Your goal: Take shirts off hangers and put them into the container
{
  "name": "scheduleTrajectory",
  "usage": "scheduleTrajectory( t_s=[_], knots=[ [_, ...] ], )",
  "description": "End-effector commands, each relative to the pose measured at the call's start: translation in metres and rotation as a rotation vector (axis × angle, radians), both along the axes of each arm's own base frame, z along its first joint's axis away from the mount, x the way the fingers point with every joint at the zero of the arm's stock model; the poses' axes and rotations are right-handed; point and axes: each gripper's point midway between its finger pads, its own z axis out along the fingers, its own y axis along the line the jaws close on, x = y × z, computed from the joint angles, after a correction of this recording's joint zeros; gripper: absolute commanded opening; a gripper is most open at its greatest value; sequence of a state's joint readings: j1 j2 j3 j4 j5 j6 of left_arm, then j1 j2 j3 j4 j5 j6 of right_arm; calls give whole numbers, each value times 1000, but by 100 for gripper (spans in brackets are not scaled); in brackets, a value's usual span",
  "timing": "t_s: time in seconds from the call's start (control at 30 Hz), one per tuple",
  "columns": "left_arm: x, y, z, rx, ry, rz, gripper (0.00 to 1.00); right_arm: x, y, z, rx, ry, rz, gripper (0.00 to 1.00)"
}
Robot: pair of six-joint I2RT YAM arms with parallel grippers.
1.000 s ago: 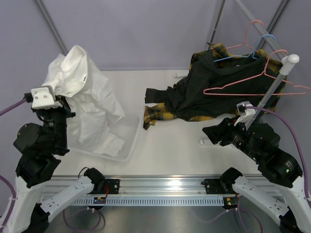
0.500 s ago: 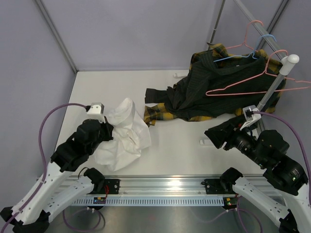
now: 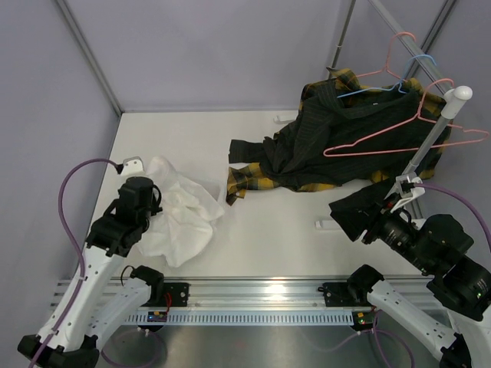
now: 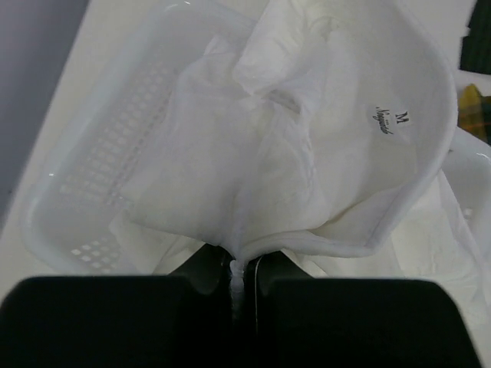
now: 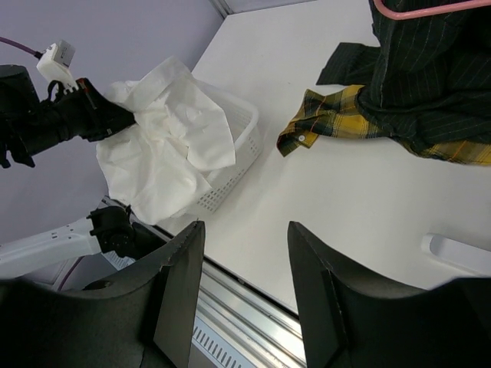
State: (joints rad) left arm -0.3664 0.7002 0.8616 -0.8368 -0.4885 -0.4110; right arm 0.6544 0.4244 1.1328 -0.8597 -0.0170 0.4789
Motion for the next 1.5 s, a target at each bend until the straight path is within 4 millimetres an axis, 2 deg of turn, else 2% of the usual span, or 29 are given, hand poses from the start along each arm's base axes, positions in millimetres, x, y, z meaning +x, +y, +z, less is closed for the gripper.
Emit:
scheduleTrajectory(
  t_s=[0.0, 0.07, 0.23, 0.27, 0.37, 0.4, 0.43, 0.53, 0.6, 0.67, 0.73, 0.77, 0.83, 0.87, 0.9, 0.93, 1.0, 1.03, 1.07, 1.13, 1.17, 1.2, 1.23, 1.27, 1.3, 1.37, 1.4, 1.43, 1.47],
  knots=[
    [5, 38, 11, 183, -3, 125, 0, -4, -3, 13, 17, -31, 4, 56],
    [12, 47, 7, 229, 15, 148, 0, -3, -2, 11, 13, -28, 4, 56],
    [27, 47, -5, 273, 128, 118, 0, 1, 5, 8, 11, -20, 18, 56],
    [24, 51, -11, 306, 181, 129, 0, 1, 5, 9, 14, -21, 22, 56],
    [37, 49, -35, 367, 292, 91, 0, 2, 6, 10, 14, -28, 23, 56],
    [42, 42, -48, 359, 344, 51, 0, 3, 7, 9, 10, -25, 22, 56],
    [45, 38, -51, 352, 362, 35, 0, 4, 7, 8, 5, -25, 22, 56],
    [63, 23, -57, 324, 386, -39, 0, 5, 8, 6, -3, -19, 21, 56],
    [78, 14, -51, 306, 363, -75, 0, 5, 7, 6, -4, -22, 18, 56],
    [90, 6, -56, 300, 371, -117, 0, 5, 4, 7, -8, -25, 10, 56],
    [108, -11, -54, 242, 334, -178, 0, 5, 3, 11, -6, -34, 4, 56],
    [115, -20, -60, 212, 339, -212, 0, 5, 2, 10, -14, -32, 5, 56],
    [127, -49, -62, 63, 301, -313, 0, 4, 0, 10, -22, -30, 1, 56],
    [128, -60, -65, -29, 292, -362, 0, 3, 0, 10, -23, -31, 1, 56],
    [123, -62, -75, -74, 303, -362, 0, 1, -2, 12, -20, -37, 1, 56],
    [126, -68, -77, -134, 277, -368, 0, 3, -7, 11, -26, -39, -27, 56],
    [120, -67, -85, -193, 280, -363, 0, 1, -10, 13, -24, -45, -33, 56],
    [112, -66, -98, -210, 304, -345, 0, 1, -12, 13, -27, -47, -39, 56],
    [113, -66, -96, -230, 273, -345, 0, -1, -13, 14, -25, -51, -41, 56],
    [104, -66, -107, -279, 286, -315, 0, 0, -13, 13, -26, -50, -42, 56],
    [103, -66, -107, -309, 275, -310, 3, 0, -12, 13, -25, -47, -39, 56],
    [102, -67, -103, -333, 256, -304, 16, 0, -11, 12, -22, -45, -35, 56],
    [95, -69, -108, -368, 260, -283, 26, 0, -10, 13, -19, -46, -31, 56],
    [98, -70, -103, -379, 219, -279, 33, 0, -9, 13, -16, -46, -30, 56],
    [97, -70, -89, -392, 162, -267, 39, 0, -8, 14, -13, -46, -24, 56],
    [94, -59, -77, -356, 102, -221, 54, -1, -8, 16, -10, -50, -22, 57],
    [90, -53, -55, -336, 31, -207, 60, -2, -9, 20, -4, -56, -24, 56],
    [87, -46, -44, -309, 2, -185, 69, -2, -11, 20, -7, -57, -30, 56],
    [89, -31, -20, -247, -63, -122, 72, -2, -12, 22, -6, -60, -34, 57]
  ],
)
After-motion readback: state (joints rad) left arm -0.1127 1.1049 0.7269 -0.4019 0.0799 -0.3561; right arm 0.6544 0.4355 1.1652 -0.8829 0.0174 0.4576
